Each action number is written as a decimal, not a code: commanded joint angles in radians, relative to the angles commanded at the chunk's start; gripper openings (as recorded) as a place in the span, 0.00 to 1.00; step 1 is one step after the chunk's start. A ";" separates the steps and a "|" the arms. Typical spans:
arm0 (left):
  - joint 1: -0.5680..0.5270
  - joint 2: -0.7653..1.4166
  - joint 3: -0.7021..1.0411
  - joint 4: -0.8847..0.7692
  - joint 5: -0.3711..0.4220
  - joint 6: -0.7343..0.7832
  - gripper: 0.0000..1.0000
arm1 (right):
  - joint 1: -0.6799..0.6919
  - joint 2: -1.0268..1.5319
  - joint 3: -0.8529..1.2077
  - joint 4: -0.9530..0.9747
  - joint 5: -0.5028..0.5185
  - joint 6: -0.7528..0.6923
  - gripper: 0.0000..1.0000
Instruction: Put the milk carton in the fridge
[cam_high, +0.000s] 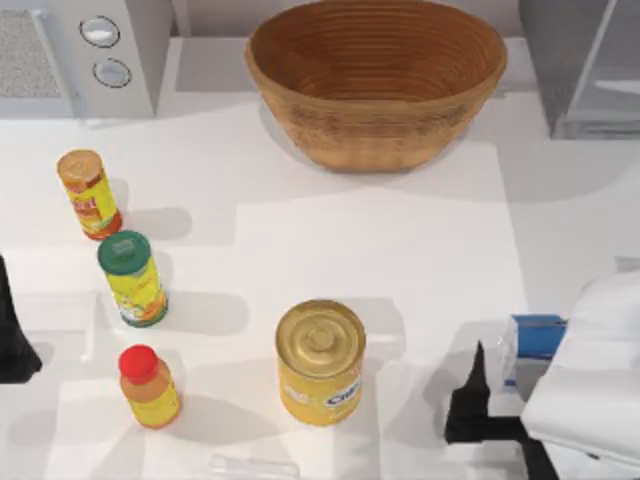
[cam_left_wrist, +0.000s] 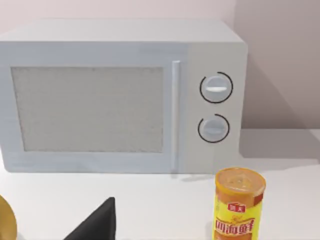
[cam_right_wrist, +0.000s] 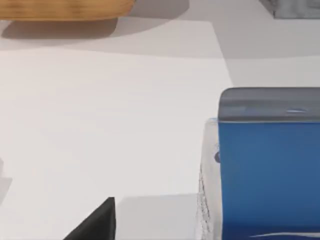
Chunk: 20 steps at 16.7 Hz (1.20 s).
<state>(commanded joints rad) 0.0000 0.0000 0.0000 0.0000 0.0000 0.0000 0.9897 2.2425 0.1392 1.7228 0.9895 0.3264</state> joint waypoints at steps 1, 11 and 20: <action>0.000 0.000 0.000 0.000 0.000 0.000 1.00 | -0.033 0.014 0.017 0.012 -0.029 -0.020 1.00; 0.000 0.000 0.000 0.000 0.000 0.000 1.00 | -0.153 0.063 0.079 0.051 -0.143 -0.084 0.85; 0.000 0.000 0.000 0.000 0.000 0.000 1.00 | -0.153 0.063 0.079 0.051 -0.143 -0.084 0.17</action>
<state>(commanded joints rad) 0.0000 0.0000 0.0000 0.0000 0.0000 0.0000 0.8365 2.3051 0.2187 1.7737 0.8468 0.2423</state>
